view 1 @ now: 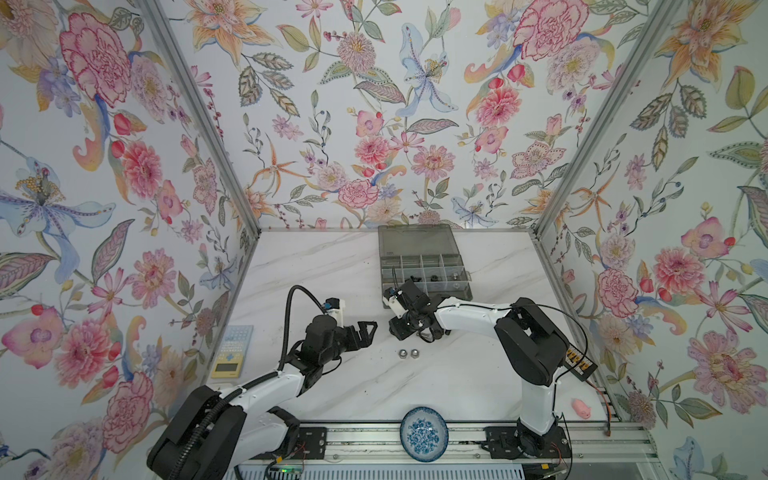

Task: Sort the screws and nuts into containers
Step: 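Close the right gripper on a silver hex nut, then carry the silver hex nut with the right gripper over the box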

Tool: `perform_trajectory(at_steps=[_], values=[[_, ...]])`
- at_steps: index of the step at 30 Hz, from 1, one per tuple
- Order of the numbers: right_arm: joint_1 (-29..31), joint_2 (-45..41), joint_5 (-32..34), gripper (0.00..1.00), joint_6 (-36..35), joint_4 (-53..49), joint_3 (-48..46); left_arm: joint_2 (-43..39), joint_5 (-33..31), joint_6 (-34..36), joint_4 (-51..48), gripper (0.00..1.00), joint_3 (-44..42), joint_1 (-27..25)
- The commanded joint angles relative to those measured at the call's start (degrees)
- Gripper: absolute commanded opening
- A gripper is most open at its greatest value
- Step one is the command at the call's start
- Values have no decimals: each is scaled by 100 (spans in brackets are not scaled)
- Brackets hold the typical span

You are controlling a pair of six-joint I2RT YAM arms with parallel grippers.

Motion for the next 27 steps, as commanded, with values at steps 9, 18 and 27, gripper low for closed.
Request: perform_trajectory(at_steps=[9,18,27], values=[[108,132,145,35,-120,-290,-16,-62,-6,-14,-19,99,-44,82],[120,236,162,22,-84,-291,-25,-97,-8,-26,-16,99,-63,82],[16,-224,-77,6,-58,-172,-116,-119,3,-26,-19,100,-71,83]])
